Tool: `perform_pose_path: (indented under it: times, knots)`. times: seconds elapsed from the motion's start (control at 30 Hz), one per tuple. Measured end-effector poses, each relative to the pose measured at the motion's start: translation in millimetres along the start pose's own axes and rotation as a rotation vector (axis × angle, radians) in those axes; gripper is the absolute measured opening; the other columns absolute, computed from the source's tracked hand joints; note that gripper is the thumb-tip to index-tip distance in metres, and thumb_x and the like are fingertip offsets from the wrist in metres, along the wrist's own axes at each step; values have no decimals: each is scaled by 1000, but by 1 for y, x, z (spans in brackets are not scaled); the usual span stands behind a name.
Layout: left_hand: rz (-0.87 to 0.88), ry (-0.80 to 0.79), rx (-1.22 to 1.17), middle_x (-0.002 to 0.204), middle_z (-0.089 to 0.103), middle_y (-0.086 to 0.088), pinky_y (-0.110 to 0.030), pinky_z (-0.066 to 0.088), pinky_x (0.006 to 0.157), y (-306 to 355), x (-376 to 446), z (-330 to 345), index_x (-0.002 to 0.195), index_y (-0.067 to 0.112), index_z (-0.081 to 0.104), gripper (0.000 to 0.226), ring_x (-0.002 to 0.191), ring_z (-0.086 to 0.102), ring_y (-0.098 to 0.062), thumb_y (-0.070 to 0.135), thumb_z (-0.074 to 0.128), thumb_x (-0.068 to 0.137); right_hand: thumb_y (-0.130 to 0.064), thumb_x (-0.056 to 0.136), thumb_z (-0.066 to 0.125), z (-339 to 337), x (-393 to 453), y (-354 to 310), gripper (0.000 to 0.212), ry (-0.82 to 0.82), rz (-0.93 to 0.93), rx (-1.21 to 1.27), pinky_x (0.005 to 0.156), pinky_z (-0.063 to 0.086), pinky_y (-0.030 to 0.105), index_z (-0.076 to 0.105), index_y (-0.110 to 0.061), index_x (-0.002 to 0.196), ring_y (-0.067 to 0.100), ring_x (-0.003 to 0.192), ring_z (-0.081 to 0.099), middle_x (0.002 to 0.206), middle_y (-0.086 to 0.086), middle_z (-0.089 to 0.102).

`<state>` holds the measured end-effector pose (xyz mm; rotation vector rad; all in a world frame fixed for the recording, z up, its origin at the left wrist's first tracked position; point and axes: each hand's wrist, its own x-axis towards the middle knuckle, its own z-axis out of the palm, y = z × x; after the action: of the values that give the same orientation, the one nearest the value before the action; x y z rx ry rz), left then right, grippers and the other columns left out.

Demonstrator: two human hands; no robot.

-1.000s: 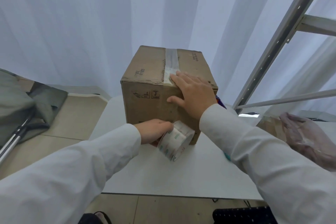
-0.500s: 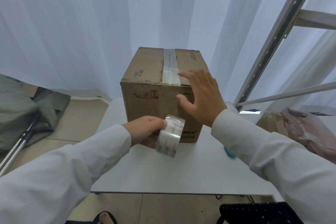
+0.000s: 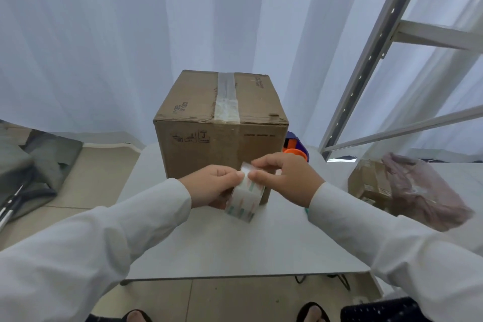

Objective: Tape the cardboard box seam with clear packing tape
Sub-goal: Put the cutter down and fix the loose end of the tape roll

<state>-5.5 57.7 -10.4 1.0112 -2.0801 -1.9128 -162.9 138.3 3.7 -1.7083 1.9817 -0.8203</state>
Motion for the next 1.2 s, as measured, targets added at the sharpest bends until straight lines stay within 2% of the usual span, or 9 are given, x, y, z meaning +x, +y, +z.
perform_pose_path:
  times: [0.17,0.37,0.53,0.67,0.8,0.9,0.97,1.07,1.2]
  knots:
    - [-15,28,28,93,50,-16,-25,51,68,-1,2,0,103,8,57,29,85,46,-26,29,39,98,-24,86,62,4,2,0,15,116,-64,-49,75,50,19,70,-18,97,7,83,59,88,-9,63]
    - [-16,130,20,91,53,-16,-22,55,64,0,3,3,98,7,59,26,84,52,-25,27,42,97,-21,86,62,7,-1,2,9,155,-144,-132,69,47,16,70,-19,89,9,80,58,86,-7,62]
    - [-53,159,-74,91,54,-16,-29,58,71,0,3,11,94,11,57,24,85,57,-25,30,43,96,-19,88,59,8,0,1,12,243,-225,-246,68,50,23,70,-15,89,13,76,57,86,0,66]
    - [-117,199,-267,89,60,-12,-29,57,66,5,2,22,93,11,58,25,76,62,-23,31,42,96,-13,87,58,6,-1,0,13,292,-367,-377,65,50,30,70,-10,87,20,73,59,82,6,67]
    - [-192,173,-473,82,69,-8,-37,55,78,9,2,24,89,12,63,49,79,67,-24,49,32,94,-10,67,80,2,-3,-4,16,261,-525,-607,51,52,30,70,-7,79,23,60,62,71,9,67]
    - [-173,189,-529,82,71,-8,-37,55,77,13,1,30,99,11,62,37,77,68,-23,36,35,97,-13,53,88,4,-2,-5,30,265,-534,-687,49,53,29,69,-7,76,23,58,62,69,9,67]
    - [-147,156,-561,93,71,-9,-40,53,85,16,0,34,109,11,60,35,86,68,-24,33,35,98,-12,55,87,2,2,-3,28,309,-503,-659,51,53,30,68,-9,75,23,57,62,68,9,67]
    - [-155,79,-627,115,68,-12,-46,44,102,21,1,34,115,9,58,55,110,63,-28,52,32,93,-10,58,85,-1,7,3,26,353,-478,-631,51,54,30,66,-10,75,23,56,61,67,9,66]
    - [-192,109,-648,90,71,-10,-43,51,89,20,3,29,96,8,60,59,88,67,-26,59,32,90,-14,57,86,4,3,3,29,294,-605,-653,53,52,28,67,-8,79,23,59,61,71,10,68]
